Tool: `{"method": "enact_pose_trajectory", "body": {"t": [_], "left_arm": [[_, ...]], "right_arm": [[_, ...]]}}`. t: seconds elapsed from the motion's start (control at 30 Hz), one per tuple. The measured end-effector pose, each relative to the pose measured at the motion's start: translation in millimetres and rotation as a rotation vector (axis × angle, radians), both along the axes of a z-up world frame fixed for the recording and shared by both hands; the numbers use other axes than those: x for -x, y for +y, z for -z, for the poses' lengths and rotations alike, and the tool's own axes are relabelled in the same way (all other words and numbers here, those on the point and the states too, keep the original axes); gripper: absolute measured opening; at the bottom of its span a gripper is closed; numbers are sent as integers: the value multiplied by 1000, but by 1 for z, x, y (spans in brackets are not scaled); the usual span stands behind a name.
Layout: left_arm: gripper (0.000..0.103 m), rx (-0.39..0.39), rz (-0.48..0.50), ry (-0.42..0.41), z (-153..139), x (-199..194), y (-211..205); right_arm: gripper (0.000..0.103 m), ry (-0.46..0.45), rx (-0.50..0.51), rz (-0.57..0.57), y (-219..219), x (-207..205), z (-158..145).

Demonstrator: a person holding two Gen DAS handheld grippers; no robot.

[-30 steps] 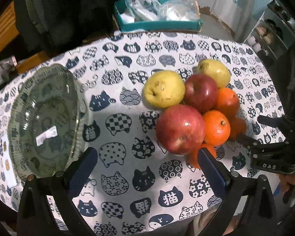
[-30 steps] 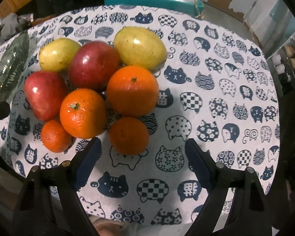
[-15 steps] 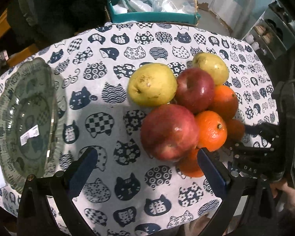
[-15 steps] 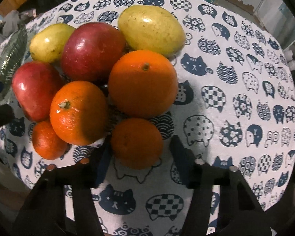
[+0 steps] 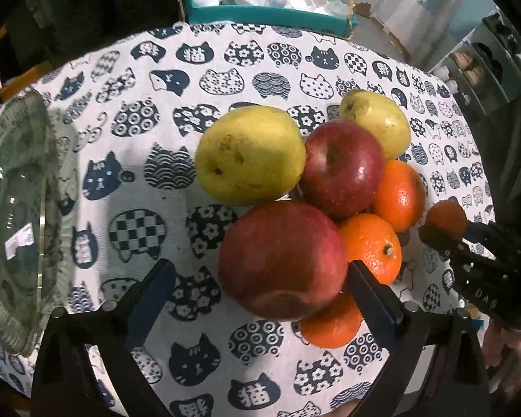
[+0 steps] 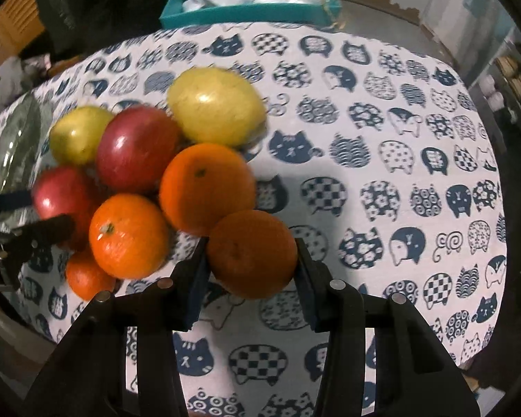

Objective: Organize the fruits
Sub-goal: 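Grasp a red apple with the left tool while the right tool grasps an orange, then lift the red apple and orange and carry both over the glass bowl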

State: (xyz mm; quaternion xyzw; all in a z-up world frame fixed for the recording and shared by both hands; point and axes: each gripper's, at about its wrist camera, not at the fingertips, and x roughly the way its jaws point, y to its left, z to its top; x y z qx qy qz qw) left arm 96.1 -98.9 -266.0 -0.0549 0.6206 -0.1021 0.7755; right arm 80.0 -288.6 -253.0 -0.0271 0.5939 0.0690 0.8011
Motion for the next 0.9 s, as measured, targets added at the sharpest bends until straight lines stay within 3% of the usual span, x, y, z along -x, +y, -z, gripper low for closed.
{"method": "enact_pose_trajectory", "body": {"t": [0.2, 0.4, 0.53, 0.9], "left_arm": [[76, 65, 15, 15, 3, -1, -5], [75, 60, 15, 2, 2, 1, -6], [75, 17, 26, -36, -6, 7, -5], [75, -33, 5, -150, -43, 19, 16]], "right_arm": [[45, 0, -7, 30, -17, 2, 2], [45, 0, -8, 40, -11, -5, 4], [45, -15, 2, 38, -7, -6, 3], [44, -112, -2, 38, -5, -1, -26]]}}
